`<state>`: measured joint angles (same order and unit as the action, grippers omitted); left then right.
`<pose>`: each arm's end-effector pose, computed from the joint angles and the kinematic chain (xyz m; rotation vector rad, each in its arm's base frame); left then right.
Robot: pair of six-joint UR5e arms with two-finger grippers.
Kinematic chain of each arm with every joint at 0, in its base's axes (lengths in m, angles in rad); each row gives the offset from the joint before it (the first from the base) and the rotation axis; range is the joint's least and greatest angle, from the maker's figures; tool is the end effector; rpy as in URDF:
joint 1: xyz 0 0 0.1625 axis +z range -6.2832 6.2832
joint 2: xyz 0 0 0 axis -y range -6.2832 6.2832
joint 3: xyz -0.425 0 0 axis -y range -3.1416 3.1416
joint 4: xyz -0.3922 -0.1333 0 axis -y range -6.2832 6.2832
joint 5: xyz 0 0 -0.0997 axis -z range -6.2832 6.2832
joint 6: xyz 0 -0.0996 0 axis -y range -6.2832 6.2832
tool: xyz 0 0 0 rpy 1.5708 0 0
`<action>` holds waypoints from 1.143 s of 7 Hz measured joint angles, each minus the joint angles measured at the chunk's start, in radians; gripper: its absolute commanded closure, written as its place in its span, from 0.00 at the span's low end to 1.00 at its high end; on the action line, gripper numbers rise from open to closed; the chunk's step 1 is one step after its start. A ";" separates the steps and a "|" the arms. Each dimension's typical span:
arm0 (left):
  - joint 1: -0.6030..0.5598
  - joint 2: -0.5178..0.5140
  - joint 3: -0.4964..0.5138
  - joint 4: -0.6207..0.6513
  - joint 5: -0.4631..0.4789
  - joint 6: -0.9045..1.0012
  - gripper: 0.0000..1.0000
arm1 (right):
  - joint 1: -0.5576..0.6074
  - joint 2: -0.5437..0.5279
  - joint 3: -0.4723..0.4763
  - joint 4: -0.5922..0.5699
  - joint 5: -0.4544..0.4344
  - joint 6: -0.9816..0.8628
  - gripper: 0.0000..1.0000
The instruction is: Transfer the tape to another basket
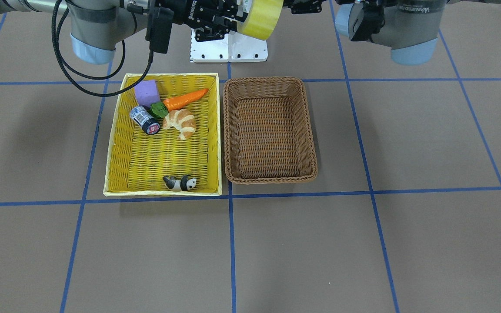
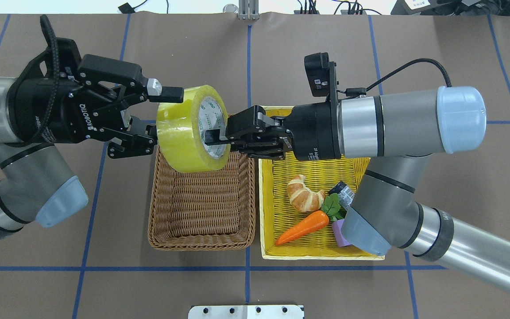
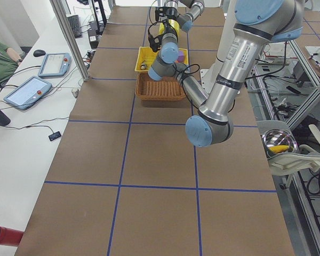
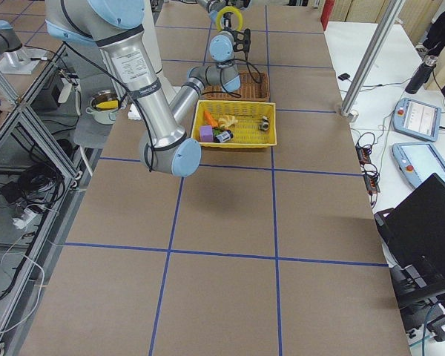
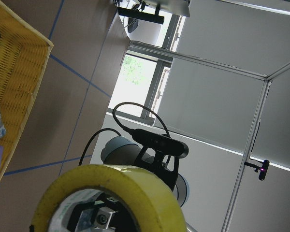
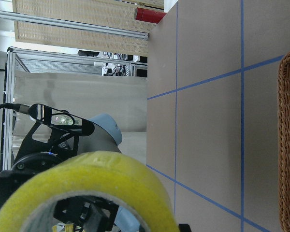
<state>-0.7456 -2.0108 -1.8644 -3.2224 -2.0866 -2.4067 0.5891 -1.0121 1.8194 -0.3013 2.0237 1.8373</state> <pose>0.2803 -0.3734 0.1530 -0.3375 2.2398 -0.2184 -0.3879 -0.3671 0.1089 0.0534 -2.0217 0.0697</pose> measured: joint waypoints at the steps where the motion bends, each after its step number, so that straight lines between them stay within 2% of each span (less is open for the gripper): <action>1: 0.010 0.001 -0.009 0.000 -0.001 -0.008 1.00 | 0.000 0.000 0.002 0.016 -0.006 0.051 0.00; 4: 0.016 0.012 -0.020 0.001 -0.008 -0.023 1.00 | 0.013 -0.025 0.006 0.036 0.002 0.076 0.00; 5: 0.015 0.015 -0.020 0.002 -0.012 -0.024 1.00 | 0.053 -0.060 0.007 0.036 0.055 0.040 0.00; 6: 0.014 0.020 -0.016 0.007 -0.012 -0.024 1.00 | 0.135 -0.103 0.000 0.032 0.165 -0.002 0.00; 8: 0.013 0.027 0.019 0.064 -0.008 -0.013 1.00 | 0.378 -0.143 -0.081 0.006 0.475 -0.086 0.00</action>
<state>-0.7328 -1.9841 -1.8459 -3.1583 -2.0948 -2.4194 0.9666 -1.1548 1.7382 -0.2954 2.4986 1.7512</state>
